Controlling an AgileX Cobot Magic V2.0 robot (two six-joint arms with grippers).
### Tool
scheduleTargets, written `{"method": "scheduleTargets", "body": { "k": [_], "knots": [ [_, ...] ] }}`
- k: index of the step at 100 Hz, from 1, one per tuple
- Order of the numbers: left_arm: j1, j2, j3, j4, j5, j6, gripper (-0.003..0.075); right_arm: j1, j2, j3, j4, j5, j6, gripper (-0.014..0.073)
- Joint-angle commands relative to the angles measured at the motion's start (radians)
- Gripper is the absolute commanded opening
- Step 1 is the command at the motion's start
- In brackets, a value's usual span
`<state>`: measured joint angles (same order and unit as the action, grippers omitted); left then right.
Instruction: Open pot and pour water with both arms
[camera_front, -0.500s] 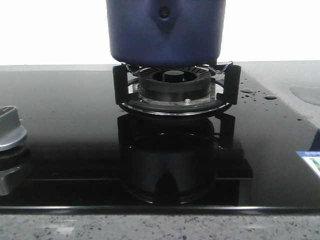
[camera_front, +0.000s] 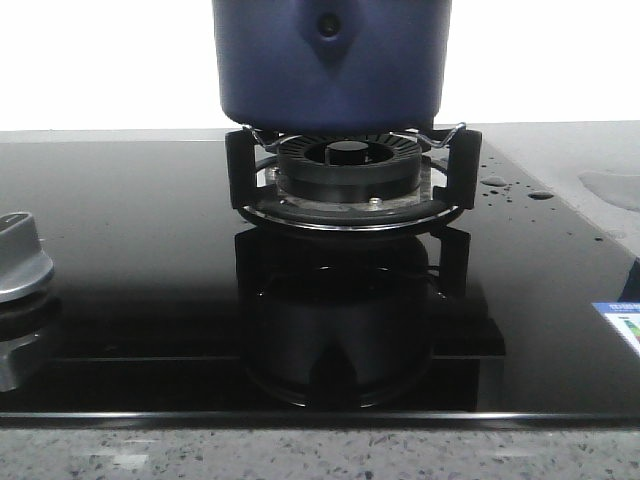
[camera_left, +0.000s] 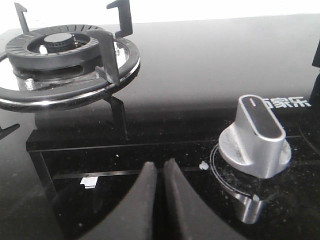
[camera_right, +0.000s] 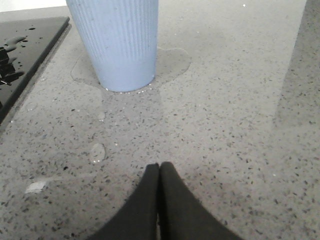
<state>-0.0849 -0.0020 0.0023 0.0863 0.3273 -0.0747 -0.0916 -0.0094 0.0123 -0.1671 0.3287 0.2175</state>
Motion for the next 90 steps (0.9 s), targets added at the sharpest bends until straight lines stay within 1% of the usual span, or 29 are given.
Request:
{"method": "scheduleTargets", "body": {
  "k": [1,18,22,29,39,47,53,57,68,71,78,85,90],
  "knots": [
    [-0.003,-0.032,0.045,-0.005,-0.052,-0.002,-0.002,-0.005,-0.019,0.028,-0.002,-0.019,-0.006,-0.0064],
    [-0.003,-0.032,0.045,-0.005,-0.053,-0.002,-0.002,-0.005,-0.019,0.026,-0.002,-0.031,-0.006,-0.0064],
    [-0.003,-0.032,0.045,-0.005,-0.058,-0.002,-0.002,-0.005,-0.019,0.026,-0.027,-0.049,-0.006,-0.0064],
    [-0.003,-0.032,0.045,-0.016,-0.082,-0.002,-0.002,-0.005,-0.019,0.026,-0.086,-0.11,-0.006,-0.0064],
    [-0.003,-0.032,0.045,-0.092,-0.163,-0.002,-0.002,-0.005,-0.019,0.026,-0.058,-0.238,-0.006,-0.0064],
    [-0.003,-0.032,0.045,-0.165,-0.27,-0.002,-0.002,-0.005,-0.019,0.026,0.01,-0.344,-0.006,-0.0064],
    [-0.003,-0.032,0.045,-0.295,-0.349,-0.002,-0.002,-0.005,-0.019,0.026,0.07,-0.415,0.004,-0.0064],
    [-0.003,-0.032,0.045,-0.389,-0.401,-0.002,-0.002,-0.005,-0.019,0.026,0.133,-0.438,0.009,-0.0064],
    [-0.003,-0.032,0.043,-0.558,-0.503,-0.002,-0.002,-0.005,-0.019,0.026,0.32,-0.476,0.012,-0.0064],
    [-0.004,-0.032,0.041,-0.628,-0.514,-0.002,-0.002,-0.005,-0.019,0.026,0.353,-0.483,0.012,-0.0064],
    [-0.005,-0.032,0.032,-0.736,-0.518,-0.002,-0.002,-0.005,-0.019,0.024,0.41,-0.506,0.012,-0.0064],
    [-0.005,-0.032,0.012,-0.75,-0.485,-0.002,-0.002,-0.005,-0.019,0.008,0.438,-0.498,0.012,-0.0064],
    [-0.005,-0.028,-0.022,-0.739,-0.415,-0.002,-0.002,-0.005,-0.019,-0.022,0.454,-0.431,0.012,-0.0064]
  ]
}}
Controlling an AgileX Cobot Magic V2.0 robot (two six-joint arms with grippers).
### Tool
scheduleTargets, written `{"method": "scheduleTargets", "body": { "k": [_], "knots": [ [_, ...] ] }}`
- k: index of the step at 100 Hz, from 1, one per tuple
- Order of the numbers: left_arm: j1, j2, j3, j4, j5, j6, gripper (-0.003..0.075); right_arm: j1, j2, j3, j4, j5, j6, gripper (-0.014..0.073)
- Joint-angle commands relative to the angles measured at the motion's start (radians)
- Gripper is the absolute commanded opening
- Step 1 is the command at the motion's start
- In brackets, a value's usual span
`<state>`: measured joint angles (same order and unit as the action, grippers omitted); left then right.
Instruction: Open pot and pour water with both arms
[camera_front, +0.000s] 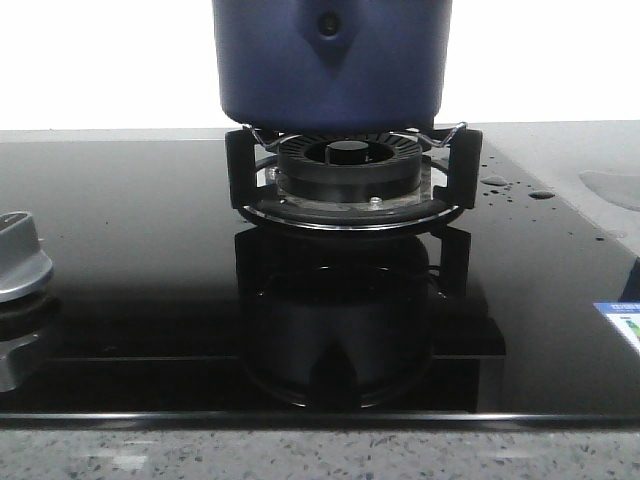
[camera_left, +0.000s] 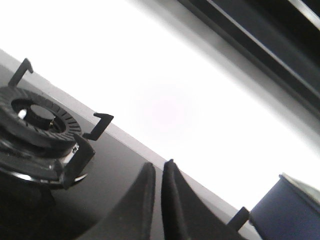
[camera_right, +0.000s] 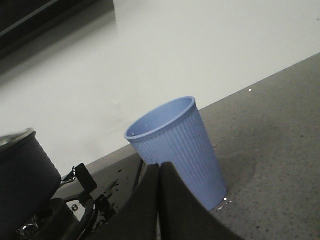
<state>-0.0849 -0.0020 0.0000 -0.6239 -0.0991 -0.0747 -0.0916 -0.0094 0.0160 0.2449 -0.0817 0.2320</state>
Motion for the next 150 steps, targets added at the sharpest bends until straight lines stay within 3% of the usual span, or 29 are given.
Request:
{"method": "scheduleTargets", "body": {
  "k": [1,21,32,44,54,66,84,99,112,124,137,144,150],
  "knots": [
    [-0.005,-0.028,-0.031,-0.026,0.024,-0.002,-0.002,-0.005,-0.019,-0.037,0.043,-0.009,-0.003,-0.0064],
    [-0.005,0.106,-0.227,0.134,0.364,-0.002,-0.002,-0.005,0.046,-0.236,0.043,0.357,-0.015,-0.0064],
    [-0.005,0.243,-0.337,0.136,0.507,0.045,-0.002,-0.005,0.132,-0.346,0.045,0.547,-0.017,-0.0064],
    [-0.005,0.396,-0.442,-0.006,0.637,0.218,-0.0018,-0.005,0.238,-0.441,0.107,0.771,-0.017,-0.0064],
    [-0.037,0.491,-0.505,-0.289,0.686,0.462,-0.0016,-0.005,0.309,-0.489,0.182,0.909,-0.017,-0.0067],
    [-0.098,0.605,-0.553,-0.581,0.799,0.747,-0.0016,-0.005,0.341,-0.516,0.345,0.944,-0.096,-0.0071],
    [-0.136,0.79,-0.612,-0.912,1.013,1.137,-0.0017,-0.005,0.34,-0.54,0.62,0.944,-0.41,-0.0071],
    [-0.136,0.93,-0.708,-0.96,1.073,1.286,-0.0017,-0.005,0.34,-0.568,0.663,0.89,-0.669,-0.0071],
    [-0.136,1.051,-0.813,-0.958,1.162,1.502,0.0028,-0.005,0.34,-0.573,0.66,0.795,-0.742,-0.0068],
    [-0.136,1.143,-0.917,-0.958,1.212,1.639,0.021,-0.005,0.34,-0.573,0.651,0.73,-0.745,0.0031],
    [-0.136,1.228,-1.016,-0.958,1.215,1.696,0.0454,-0.005,0.34,-0.573,0.634,0.672,-0.745,0.0295],
    [-0.136,1.272,-1.069,-0.959,1.205,1.701,0.0515,-0.005,0.34,-0.573,0.632,0.633,-0.745,0.044],
    [-0.136,1.309,-1.118,-0.959,1.205,1.701,0.0523,-0.005,0.34,-0.573,0.632,0.603,-0.745,0.0517]
  ]
}}
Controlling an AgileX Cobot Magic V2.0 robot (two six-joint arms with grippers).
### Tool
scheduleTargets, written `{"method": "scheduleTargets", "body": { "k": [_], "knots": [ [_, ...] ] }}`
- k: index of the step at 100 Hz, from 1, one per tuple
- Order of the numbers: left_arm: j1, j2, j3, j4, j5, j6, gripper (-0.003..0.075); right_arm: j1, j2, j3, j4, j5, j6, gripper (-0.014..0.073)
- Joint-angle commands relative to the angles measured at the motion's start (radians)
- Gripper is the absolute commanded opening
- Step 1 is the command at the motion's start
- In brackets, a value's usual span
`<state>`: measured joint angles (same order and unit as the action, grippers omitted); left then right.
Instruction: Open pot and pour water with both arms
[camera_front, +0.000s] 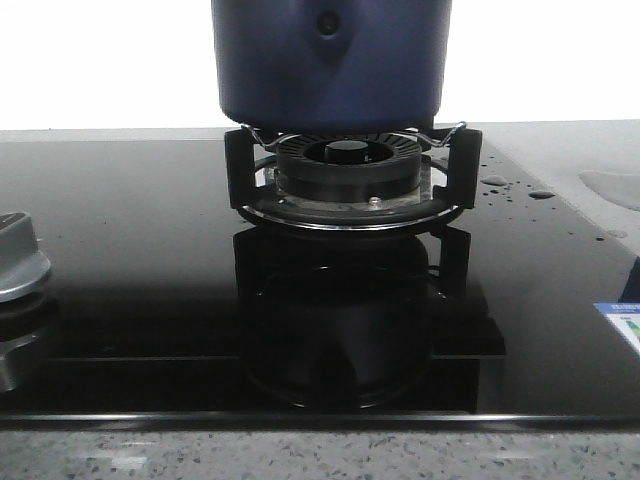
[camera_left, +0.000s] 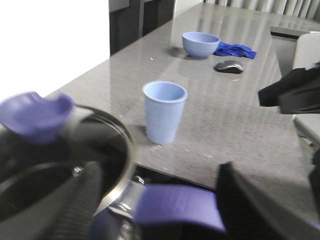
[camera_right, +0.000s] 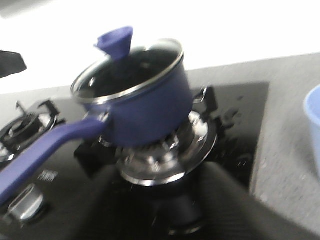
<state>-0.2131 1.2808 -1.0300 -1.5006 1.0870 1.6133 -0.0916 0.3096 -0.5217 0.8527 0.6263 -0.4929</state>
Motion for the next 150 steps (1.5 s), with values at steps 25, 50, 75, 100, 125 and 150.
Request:
{"method": "scheduleTargets", "body": {
  "k": [25,50,75,100,125,150],
  "knots": [
    [-0.008,0.204,-0.265,-0.084,0.019,0.015,0.0523,-0.005,0.021,-0.035,0.024,-0.134,-0.02,0.0554],
    [-0.026,0.345,-0.392,-0.084,0.025,0.015,0.0567,-0.005,0.021,-0.035,0.022,-0.134,-0.02,0.0554],
    [-0.083,0.443,-0.466,-0.083,0.019,0.015,0.0593,-0.005,0.021,-0.035,0.022,-0.134,-0.02,0.0554],
    [-0.136,0.493,-0.491,-0.126,-0.065,0.015,0.0586,-0.005,0.021,-0.035,0.022,-0.134,-0.02,0.0554],
    [-0.168,0.513,-0.491,-0.131,-0.069,0.015,0.0454,-0.005,0.021,-0.035,0.012,-0.138,-0.02,0.0554],
    [-0.157,0.498,-0.491,-0.224,-0.052,0.015,0.023,-0.005,0.021,-0.035,-0.087,-0.206,-0.02,0.0552]
  ]
}}
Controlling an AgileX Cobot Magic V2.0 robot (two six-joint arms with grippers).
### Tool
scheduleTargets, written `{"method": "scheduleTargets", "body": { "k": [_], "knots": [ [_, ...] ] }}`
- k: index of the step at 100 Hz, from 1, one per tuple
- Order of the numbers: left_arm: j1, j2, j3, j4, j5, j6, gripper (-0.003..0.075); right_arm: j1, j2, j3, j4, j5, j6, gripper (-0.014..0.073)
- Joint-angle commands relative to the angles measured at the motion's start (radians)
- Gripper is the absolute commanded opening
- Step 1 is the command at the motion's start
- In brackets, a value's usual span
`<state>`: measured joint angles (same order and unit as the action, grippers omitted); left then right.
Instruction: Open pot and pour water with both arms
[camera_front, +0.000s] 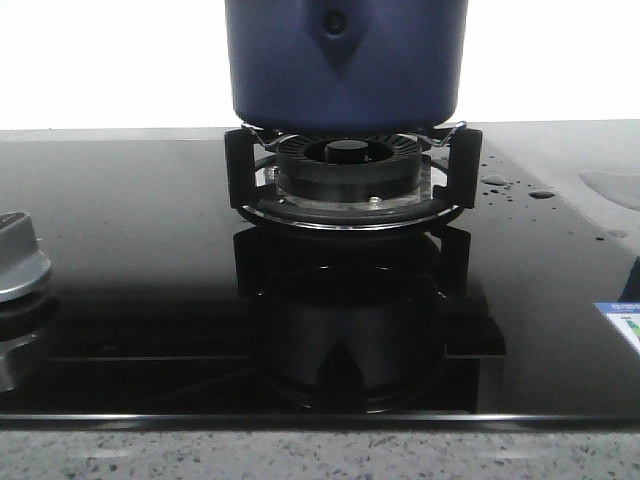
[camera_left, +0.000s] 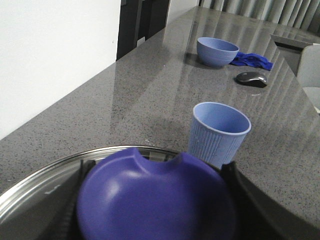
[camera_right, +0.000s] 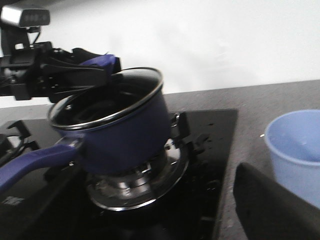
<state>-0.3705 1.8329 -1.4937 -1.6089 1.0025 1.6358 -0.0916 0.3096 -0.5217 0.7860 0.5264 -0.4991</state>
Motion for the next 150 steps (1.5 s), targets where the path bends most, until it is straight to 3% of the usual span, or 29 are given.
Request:
{"method": "scheduleTargets", "body": {
  "k": [1,30,92,117,150],
  "knots": [
    [0.003,-0.059,-0.027,-0.117,0.034,-0.008,0.0229,-0.005,0.021,-0.035,-0.025,-0.112,-0.014,0.0552],
    [0.063,-0.201,-0.027,-0.132,0.034,-0.008,0.0229,-0.005,0.086,-0.035,-0.19,-0.425,-0.014,0.0553],
    [0.103,-0.43,-0.027,-0.085,0.071,-0.014,0.0229,0.0,0.359,-0.028,-0.286,-0.443,-0.014,0.0557],
    [0.103,-0.43,-0.027,-0.083,0.076,-0.016,0.0229,0.0,0.367,0.033,-0.312,-0.438,-0.014,0.0647],
    [0.103,-0.428,-0.027,-0.083,0.076,-0.016,0.0229,0.0,0.369,0.132,-0.312,-0.644,-0.014,0.0647]
  ]
}}
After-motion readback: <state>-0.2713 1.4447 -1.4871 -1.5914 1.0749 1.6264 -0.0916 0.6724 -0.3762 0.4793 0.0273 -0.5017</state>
